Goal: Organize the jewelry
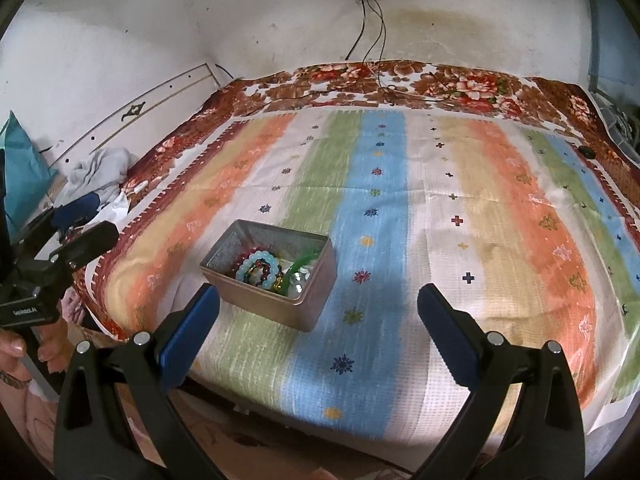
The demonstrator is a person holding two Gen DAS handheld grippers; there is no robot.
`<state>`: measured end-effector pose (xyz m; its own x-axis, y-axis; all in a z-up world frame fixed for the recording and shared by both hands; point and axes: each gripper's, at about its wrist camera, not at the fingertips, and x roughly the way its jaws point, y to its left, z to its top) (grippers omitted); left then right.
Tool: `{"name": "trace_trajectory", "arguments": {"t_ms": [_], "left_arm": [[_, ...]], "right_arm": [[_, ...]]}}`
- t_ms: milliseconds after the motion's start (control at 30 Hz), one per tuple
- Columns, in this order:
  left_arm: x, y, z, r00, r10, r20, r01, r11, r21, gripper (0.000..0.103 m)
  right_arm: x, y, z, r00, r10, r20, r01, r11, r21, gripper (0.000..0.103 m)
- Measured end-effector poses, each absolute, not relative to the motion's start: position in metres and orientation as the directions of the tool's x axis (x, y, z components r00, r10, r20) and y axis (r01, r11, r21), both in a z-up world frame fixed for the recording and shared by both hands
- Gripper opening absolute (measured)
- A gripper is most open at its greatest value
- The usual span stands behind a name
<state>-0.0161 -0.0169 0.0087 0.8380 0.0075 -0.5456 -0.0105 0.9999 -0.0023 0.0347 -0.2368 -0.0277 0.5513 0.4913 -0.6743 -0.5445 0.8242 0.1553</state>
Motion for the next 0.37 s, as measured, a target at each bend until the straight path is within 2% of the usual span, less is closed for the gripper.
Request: {"name": "trace_trajectory", "arguments": {"t_ms": [367], "left_arm": [[-0.015,-0.015,0.011,0.834,-0.001,-0.551,-0.010,1.000,-0.017,0.097]], "right_arm": [[0.030,-0.226,-0.035,0.545,0.467,-0.696,-0.571,0.815,0.099,0.098]]}}
